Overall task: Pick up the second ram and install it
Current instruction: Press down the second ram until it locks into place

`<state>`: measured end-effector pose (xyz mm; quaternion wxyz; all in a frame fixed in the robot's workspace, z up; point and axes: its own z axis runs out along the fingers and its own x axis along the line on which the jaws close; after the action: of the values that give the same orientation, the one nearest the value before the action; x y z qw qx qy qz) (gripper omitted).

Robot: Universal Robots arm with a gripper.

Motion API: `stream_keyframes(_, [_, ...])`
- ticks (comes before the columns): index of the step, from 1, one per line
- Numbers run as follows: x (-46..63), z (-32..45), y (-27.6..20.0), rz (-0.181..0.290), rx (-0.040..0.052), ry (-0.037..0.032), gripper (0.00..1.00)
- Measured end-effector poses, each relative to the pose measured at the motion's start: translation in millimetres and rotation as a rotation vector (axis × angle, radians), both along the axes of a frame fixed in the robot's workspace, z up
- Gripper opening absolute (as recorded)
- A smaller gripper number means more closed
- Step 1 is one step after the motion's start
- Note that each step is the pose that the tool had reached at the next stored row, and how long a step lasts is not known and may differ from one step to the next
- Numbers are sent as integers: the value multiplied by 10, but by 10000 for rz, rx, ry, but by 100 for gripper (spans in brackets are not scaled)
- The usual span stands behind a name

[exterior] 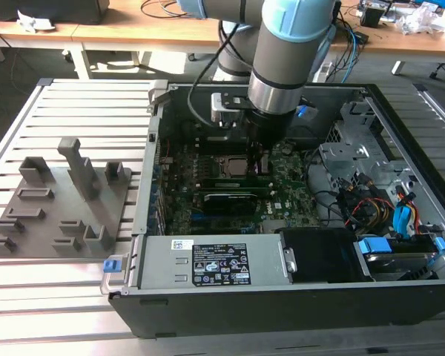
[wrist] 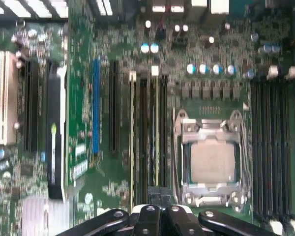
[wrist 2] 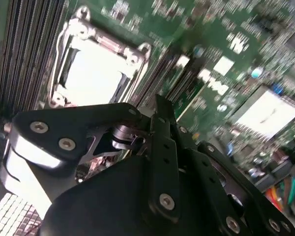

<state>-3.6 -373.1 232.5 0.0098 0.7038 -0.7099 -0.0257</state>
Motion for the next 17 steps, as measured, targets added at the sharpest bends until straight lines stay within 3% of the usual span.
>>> stream_keyframes(4, [-401,0,0,2,-1,-56,11])
stream_keyframes(5, [-553,-10,0,1,-1,-75,11])
stream_keyframes(10, [-554,-49,16,1,0,-77,11])
stream_keyframes(13, [-520,53,18,-1,6,-75,11])
stream_keyframes(16, [-216,56,17,2,1,95,11])
stream_keyframes(17, [-198,94,18,2,2,98,11])
